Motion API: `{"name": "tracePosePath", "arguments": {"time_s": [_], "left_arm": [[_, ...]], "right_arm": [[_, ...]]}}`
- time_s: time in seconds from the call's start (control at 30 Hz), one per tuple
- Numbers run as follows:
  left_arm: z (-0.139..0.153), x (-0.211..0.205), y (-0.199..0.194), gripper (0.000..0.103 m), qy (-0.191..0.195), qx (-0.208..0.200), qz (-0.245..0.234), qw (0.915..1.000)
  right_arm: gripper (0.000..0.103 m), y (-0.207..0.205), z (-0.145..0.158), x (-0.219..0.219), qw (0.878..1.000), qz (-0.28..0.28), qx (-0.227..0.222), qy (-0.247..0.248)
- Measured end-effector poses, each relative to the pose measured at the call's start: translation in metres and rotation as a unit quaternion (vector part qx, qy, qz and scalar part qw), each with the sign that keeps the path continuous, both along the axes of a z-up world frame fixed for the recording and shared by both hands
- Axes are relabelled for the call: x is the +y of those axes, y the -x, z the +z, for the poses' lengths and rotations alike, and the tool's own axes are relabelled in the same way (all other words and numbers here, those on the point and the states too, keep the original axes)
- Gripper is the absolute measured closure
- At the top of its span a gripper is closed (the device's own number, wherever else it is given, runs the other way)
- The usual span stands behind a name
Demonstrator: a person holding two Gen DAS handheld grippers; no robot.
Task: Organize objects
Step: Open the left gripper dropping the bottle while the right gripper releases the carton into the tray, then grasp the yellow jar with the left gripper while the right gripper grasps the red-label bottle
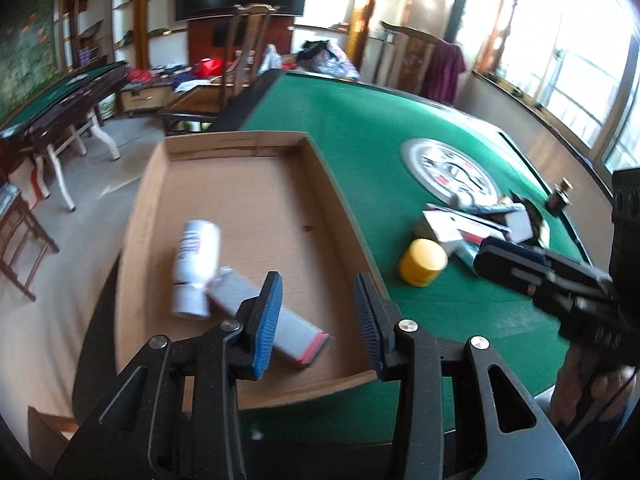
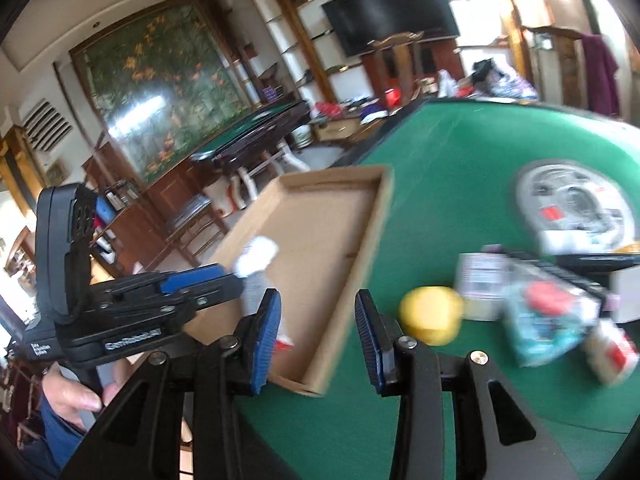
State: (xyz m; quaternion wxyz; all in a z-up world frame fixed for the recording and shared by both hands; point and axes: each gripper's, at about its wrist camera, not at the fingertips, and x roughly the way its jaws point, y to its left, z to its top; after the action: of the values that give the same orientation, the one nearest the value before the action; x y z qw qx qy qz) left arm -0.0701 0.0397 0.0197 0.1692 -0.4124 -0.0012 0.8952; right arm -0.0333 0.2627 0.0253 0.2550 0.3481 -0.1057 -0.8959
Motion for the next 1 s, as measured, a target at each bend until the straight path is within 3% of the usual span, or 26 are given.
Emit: {"name": "tracePosePath", "arguments": {"time_s": [0.2,0.4,0.5,0.67,1.0], "left_arm": [[-0.007,0.059,0.001,0.062,0.016,-0.007,-0.053,0.9984],[-0.022,0.099,0.002,0.062,0.045,-0.018,-0.078,0.9957],[-0.029,0.11,0.008,0.062,0.054,-0.026,-0.077,0.9952],[-0.037,0.12,0.02,0.062,0.066,-0.033,-0.065,0.9951],[-0.055,0.125,0.034,0.062,0.072,-0.051,-0.068,0.9937]], "right_arm": [[0.064,0.0,-0.006,0.087,0.998,-0.051,0.005,-0.036],[0.064,0.017,-0.026,0.141,0.996,-0.004,-0.001,-0.092],[0.064,0.017,-0.033,0.146,0.997,0.035,0.002,-0.076],[0.064,0.009,-0.039,0.144,0.989,0.023,0.014,-0.142],[0.065,0.028,-0.067,0.145,0.985,0.023,-0.024,-0.168]]}}
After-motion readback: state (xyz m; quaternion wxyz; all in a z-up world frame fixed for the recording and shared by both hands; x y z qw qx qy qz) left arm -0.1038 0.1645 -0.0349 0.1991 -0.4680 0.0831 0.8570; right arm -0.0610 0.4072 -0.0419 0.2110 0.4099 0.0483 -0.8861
